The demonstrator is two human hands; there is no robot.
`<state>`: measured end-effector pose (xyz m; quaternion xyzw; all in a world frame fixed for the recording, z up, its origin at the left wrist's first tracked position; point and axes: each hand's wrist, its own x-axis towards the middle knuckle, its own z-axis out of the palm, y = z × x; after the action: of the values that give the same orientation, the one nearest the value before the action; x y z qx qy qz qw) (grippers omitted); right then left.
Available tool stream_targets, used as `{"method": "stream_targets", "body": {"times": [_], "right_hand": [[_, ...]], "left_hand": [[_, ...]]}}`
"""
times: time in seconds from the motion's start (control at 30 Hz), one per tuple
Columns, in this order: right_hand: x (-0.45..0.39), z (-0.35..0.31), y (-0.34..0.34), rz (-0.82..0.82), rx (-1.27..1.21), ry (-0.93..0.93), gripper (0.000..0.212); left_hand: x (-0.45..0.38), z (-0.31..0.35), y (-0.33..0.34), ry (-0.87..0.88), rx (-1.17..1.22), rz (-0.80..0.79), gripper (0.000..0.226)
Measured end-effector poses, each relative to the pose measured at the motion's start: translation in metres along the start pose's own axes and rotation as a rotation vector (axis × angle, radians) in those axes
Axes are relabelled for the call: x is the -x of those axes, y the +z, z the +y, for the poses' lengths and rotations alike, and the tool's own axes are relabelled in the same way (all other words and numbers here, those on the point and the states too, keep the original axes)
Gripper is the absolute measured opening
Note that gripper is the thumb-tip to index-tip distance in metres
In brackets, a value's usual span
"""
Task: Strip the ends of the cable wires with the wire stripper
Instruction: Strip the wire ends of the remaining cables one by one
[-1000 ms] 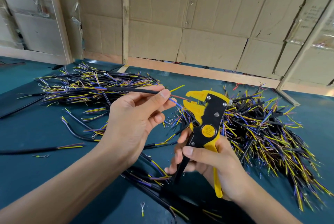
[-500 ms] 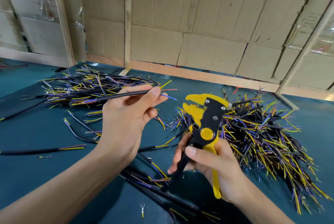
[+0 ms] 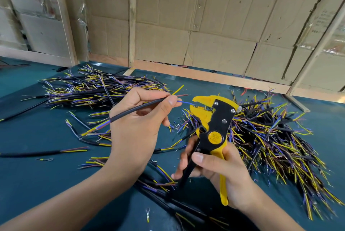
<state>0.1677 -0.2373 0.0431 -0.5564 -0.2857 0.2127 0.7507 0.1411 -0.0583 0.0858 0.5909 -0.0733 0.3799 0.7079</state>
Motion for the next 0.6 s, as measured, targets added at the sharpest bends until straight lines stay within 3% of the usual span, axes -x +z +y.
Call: {"method": "stream_targets", "body": {"times": [0.17,0.3,0.4,0.5,0.6], "right_hand": [[0.0,0.0,0.001,0.003,-0.003,-0.007,0.031],[0.0,-0.007,0.004,0.047,0.039,-0.018,0.018],[0.002,-0.009,0.009,0.176,0.094,-0.109,0.023],[0.001,-0.012,0.01,0.119,-0.045,-0.1,0.025],[-0.002,-0.012,0.013,0.109,-0.127,-0.116,0.045]], "left_hand": [[0.002,0.001,0.0,0.013,0.007,-0.019,0.009],[0.002,0.001,0.001,-0.003,-0.001,-0.018,0.01],[0.0,0.004,0.002,0.0,-0.028,0.007,0.013],[-0.001,0.005,0.002,-0.028,-0.021,0.014,0.012],[-0.007,0.003,-0.001,-0.061,-0.03,0.019,0.014]]}}
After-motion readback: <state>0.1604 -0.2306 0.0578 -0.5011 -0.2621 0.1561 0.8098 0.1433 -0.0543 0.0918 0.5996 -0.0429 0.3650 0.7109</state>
